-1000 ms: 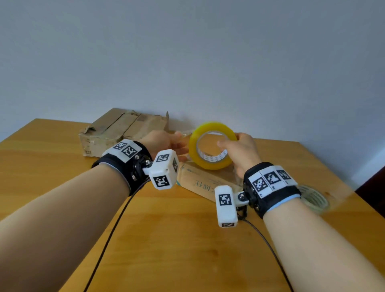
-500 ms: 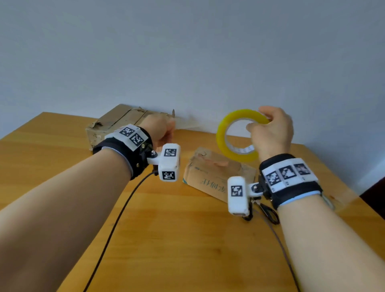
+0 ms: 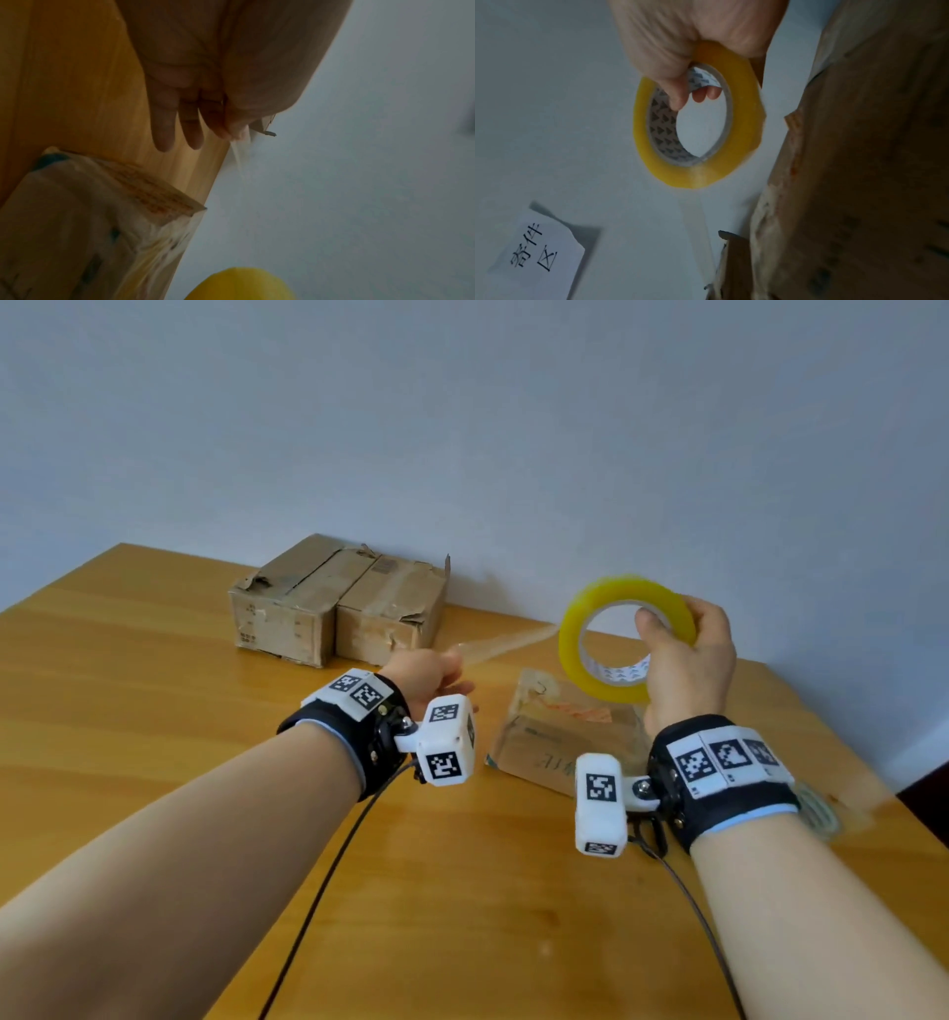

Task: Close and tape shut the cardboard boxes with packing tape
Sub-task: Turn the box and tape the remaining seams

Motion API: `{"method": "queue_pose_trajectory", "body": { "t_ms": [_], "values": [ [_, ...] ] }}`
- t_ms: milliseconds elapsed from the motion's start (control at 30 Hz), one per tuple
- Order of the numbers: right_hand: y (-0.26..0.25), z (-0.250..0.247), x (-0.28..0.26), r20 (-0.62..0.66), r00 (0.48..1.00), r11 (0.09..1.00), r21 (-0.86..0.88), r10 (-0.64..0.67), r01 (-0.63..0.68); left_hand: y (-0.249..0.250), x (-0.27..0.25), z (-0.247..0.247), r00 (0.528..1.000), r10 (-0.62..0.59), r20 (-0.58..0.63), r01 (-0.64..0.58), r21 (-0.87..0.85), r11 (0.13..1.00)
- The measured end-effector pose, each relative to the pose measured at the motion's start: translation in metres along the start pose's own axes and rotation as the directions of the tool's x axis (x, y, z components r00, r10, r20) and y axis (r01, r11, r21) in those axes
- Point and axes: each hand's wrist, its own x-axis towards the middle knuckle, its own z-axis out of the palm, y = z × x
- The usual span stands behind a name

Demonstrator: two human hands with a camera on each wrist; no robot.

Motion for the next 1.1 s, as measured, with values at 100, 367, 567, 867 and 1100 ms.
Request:
{"method": "queue_pose_trajectory", "body": {
  "t_ms": [100,367,567,867,1100],
  "values": [
    [0.004,-0.002,-0.006,-0.020,0.996,0.995,0.054,-0.083,0.084,0.002,0.004,-0.006,1.000,0.023,0.011,-0.023,-0.022,1.000],
    [0.016,-0.006,-0.009,-0.078,0.987,0.988,0.063,-0.138,0.143,-0.014,0.015,-0.009,0.995,-0.096,0.004,0.096,0.057,0.994],
    [0.016,-0.013,-0.009,-0.090,0.981,0.981,0.078,-0.170,0.177,-0.017,0.025,-0.006,0.994,-0.105,0.013,0.104,0.082,0.991],
    [0.020,-0.019,-0.004,-0.107,0.976,0.978,0.070,-0.189,0.197,-0.013,0.028,0.012,0.978,-0.204,-0.033,0.205,0.261,0.943],
    [0.027,-0.023,-0.004,-0.139,0.981,0.986,0.078,-0.137,0.149,-0.019,0.035,0.025,0.972,-0.230,-0.038,0.224,0.427,0.876]
  ]
}}
